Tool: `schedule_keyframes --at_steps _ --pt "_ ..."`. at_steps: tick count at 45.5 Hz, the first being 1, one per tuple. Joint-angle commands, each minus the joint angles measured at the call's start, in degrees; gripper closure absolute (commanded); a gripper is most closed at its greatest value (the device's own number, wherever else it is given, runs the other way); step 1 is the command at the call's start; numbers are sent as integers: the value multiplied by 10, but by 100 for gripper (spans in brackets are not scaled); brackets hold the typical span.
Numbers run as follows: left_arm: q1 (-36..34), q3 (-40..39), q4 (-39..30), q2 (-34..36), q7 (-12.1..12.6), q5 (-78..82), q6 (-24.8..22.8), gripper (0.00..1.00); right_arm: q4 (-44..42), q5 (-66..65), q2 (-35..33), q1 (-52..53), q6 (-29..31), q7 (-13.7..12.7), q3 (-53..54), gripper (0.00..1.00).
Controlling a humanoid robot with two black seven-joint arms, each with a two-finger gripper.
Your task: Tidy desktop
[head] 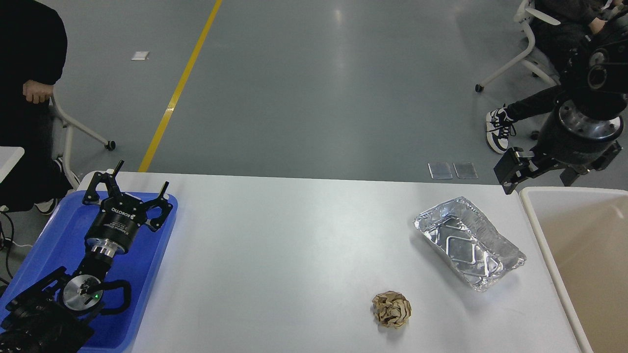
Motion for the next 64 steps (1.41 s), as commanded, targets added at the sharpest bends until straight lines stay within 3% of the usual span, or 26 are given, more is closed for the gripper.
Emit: schedule_keyframes --at_steps 1,26,35,64 --pt "0 0 0 0 0 0 0 1 -82 -2 5 -69 0 0 16 0" --pt "0 0 0 0 -1 0 0 1 -345 -3 20 -346 0 -1 71 0" --pt "1 0 0 1 0 1 1 1 -349 -4 20 -395 0 -1 131 0" --pt "1 0 0 1 -1 1 1 1 -373 -3 26 -482 0 -1 183 0"
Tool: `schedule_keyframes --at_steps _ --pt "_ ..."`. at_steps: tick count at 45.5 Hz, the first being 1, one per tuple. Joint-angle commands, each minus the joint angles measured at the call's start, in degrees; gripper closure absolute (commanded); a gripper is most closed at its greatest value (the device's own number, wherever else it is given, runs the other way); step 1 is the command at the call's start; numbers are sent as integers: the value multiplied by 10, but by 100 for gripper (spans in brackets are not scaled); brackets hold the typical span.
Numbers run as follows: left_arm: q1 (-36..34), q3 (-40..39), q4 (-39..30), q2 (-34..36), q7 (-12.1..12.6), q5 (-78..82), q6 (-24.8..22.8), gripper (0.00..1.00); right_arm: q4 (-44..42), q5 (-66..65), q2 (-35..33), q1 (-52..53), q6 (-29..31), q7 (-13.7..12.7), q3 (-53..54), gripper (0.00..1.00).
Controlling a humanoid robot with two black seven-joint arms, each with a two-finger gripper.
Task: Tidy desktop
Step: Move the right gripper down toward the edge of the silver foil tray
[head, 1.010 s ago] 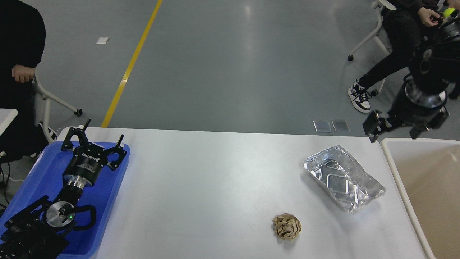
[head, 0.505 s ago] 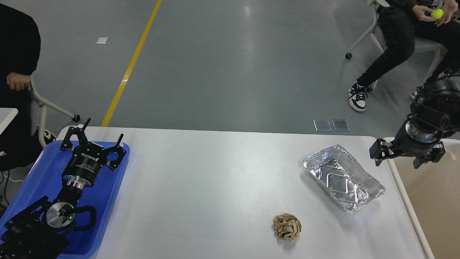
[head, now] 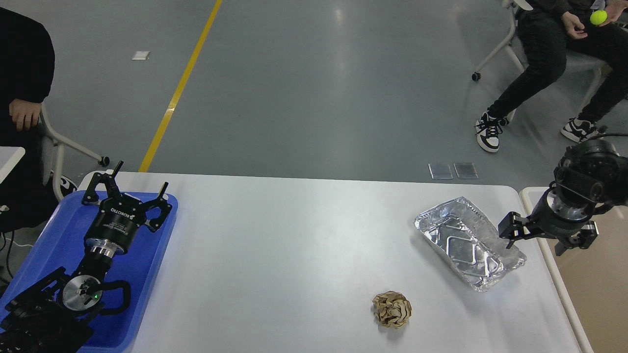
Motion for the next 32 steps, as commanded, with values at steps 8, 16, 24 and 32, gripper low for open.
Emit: schedule_keyframes --at_steps 8,16,24,32 --pt "0 0 0 0 0 0 0 1 -12 -4 -2 -63 0 0 33 0" --pt "0 0 0 0 0 0 0 1 -12 20 -29 -95 0 0 80 0" --pt "0 0 0 0 0 0 0 1 -12 53 -31 -106 -30 0 114 0" --pt "0 0 0 0 0 0 0 1 -7 112 -45 -103 -71 0 136 1"
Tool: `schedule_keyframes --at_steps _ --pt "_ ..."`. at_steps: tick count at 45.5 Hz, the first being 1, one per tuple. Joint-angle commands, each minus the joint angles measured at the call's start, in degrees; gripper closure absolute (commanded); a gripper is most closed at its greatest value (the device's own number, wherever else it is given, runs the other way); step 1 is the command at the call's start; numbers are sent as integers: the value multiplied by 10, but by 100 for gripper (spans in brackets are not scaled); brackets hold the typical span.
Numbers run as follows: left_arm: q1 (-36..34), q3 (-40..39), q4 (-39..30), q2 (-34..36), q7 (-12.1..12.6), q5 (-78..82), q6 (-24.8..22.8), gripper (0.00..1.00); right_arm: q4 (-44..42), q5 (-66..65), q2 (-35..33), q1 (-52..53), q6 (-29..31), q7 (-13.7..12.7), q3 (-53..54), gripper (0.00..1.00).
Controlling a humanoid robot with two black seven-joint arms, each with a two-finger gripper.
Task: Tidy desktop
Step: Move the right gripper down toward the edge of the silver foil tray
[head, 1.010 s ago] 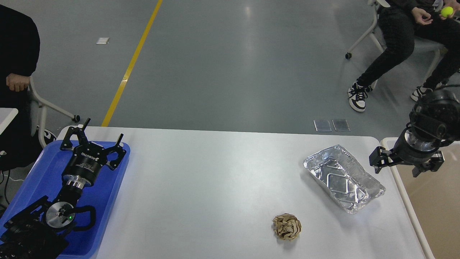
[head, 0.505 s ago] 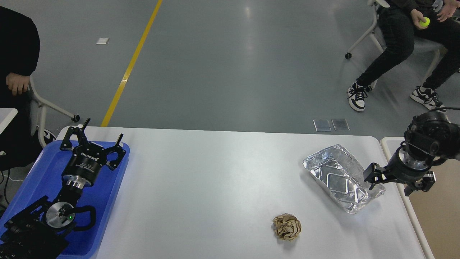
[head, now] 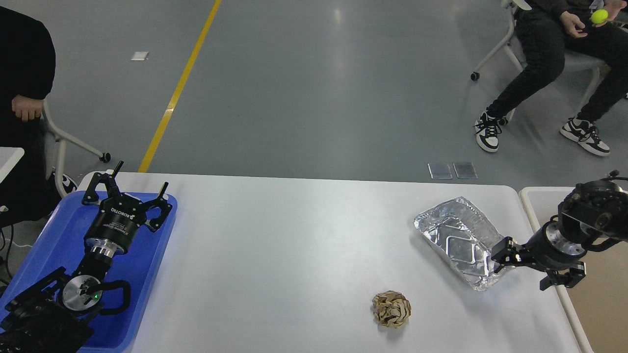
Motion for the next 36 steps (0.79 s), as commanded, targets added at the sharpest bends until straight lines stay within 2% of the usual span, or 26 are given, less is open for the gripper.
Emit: schedule_keyframes --at_steps 1,8,20,29,31,34,36 --pt "0 0 0 0 0 0 0 1 4 65 -17 -7 -47 0 36 1" --pt "0 0 0 0 0 0 0 1 4 80 -14 -10 -72 0 36 2" --pt "0 1 0 0 0 0 0 1 8 74 -7 -45 -151 0 36 2" --pt "0 0 0 1 0 0 0 1 21 74 -7 -55 -161 0 36 2" --pt "0 0 0 0 0 0 0 1 28 75 -7 -56 -162 0 36 5" --pt "0 0 0 0 0 0 0 1 41 76 -8 -54 -162 0 36 16" --pt "0 0 0 0 0 0 0 1 52 74 -11 -52 -162 0 36 20"
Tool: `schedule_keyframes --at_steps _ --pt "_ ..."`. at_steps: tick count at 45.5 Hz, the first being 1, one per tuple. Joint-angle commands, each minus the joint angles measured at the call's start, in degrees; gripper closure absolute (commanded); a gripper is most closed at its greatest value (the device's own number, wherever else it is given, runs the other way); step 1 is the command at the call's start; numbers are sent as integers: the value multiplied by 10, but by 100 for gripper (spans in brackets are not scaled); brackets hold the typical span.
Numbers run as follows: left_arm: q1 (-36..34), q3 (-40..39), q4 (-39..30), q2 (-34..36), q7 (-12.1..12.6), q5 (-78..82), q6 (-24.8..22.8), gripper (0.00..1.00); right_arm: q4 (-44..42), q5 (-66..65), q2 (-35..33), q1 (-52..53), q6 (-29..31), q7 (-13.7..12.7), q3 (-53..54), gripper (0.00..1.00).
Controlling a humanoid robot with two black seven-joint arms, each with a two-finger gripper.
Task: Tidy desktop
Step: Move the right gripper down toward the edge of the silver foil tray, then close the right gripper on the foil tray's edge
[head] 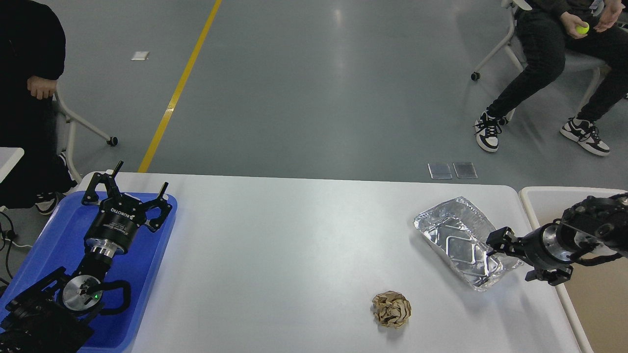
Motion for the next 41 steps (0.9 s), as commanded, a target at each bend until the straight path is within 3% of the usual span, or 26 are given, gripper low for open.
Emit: schedule_keyframes --at_steps 1,7,13,17,41 --pt "0 0 0 0 0 0 0 1 40 -2 -5 -3 -16 0 1 24" --pt "0 0 0 0 0 0 0 1 72 -6 -10 3 -16 0 0 69" --pt "0 1 0 0 0 0 0 1 73 -4 -9 2 -16 0 1 92" --pt "0 0 0 0 0 0 0 1 73 -4 -8 2 -16 0 1 100" --pt "0 1 0 1 0 0 0 1 111 -46 -28 42 -16 -1 -23 100"
